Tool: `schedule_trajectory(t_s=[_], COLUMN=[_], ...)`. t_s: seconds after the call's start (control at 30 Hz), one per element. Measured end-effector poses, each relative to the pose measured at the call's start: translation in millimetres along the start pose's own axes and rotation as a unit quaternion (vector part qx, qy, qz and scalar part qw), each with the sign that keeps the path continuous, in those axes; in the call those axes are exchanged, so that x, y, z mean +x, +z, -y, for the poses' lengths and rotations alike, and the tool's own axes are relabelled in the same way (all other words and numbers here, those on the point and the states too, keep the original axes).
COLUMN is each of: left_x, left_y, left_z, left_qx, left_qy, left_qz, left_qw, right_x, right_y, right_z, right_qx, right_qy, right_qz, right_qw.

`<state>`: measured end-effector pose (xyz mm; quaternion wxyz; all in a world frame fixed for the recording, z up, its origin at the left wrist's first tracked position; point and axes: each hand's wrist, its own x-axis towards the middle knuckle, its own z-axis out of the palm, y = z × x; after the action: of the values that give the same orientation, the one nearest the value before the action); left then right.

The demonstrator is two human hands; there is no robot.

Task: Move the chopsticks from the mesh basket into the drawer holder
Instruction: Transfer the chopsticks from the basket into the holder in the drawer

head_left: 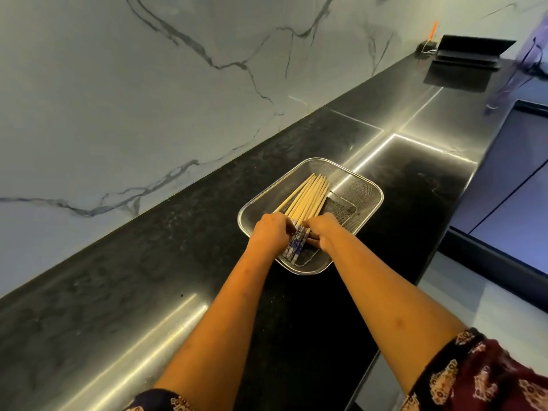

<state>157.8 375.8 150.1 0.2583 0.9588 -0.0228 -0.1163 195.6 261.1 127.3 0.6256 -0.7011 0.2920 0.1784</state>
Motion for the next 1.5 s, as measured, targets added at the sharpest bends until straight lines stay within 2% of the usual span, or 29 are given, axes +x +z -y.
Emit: schedule_trajectory(t_s=[0.37,0.9,1.13,1.2,1.27,1.37,1.5], left_x=[2,2,2,3,3,-1,-11], left_y=[0,0,-3,-3,-6,-18,-29], left_z=[-3,-3,-3,-2,-2,-6,-11], left_qx=[-0.012,-0.037,-0.112,-0.192,-0.317,-0.512,-0.620], left_qy=[-0.019,-0.025,-0.036,-0.051,-0.079,-0.099,-0.098], left_qz=[-0.001,-0.021,-0.084,-0.116,-0.126,-0.062,0.031], left_qw=[1.000,0.999,0.990,0.973,0.937,0.851,0.778], right_x=[10,18,-2,-13,-25,-35,-51], right_y=[-3,1,-8,-11,-13,-16,-19], right_z=[1,0,9,13,17,23,29], right_qx=[0.043,0.038,0.154,0.186,0.183,0.112,0.007], right_qy=[0.038,0.027,0.005,-0.004,-0.008,-0.024,-0.040], right_qz=[0.025,0.018,0.047,0.086,0.153,0.244,0.350], right_qw=[0.998,0.999,0.987,0.979,0.971,0.963,0.936])
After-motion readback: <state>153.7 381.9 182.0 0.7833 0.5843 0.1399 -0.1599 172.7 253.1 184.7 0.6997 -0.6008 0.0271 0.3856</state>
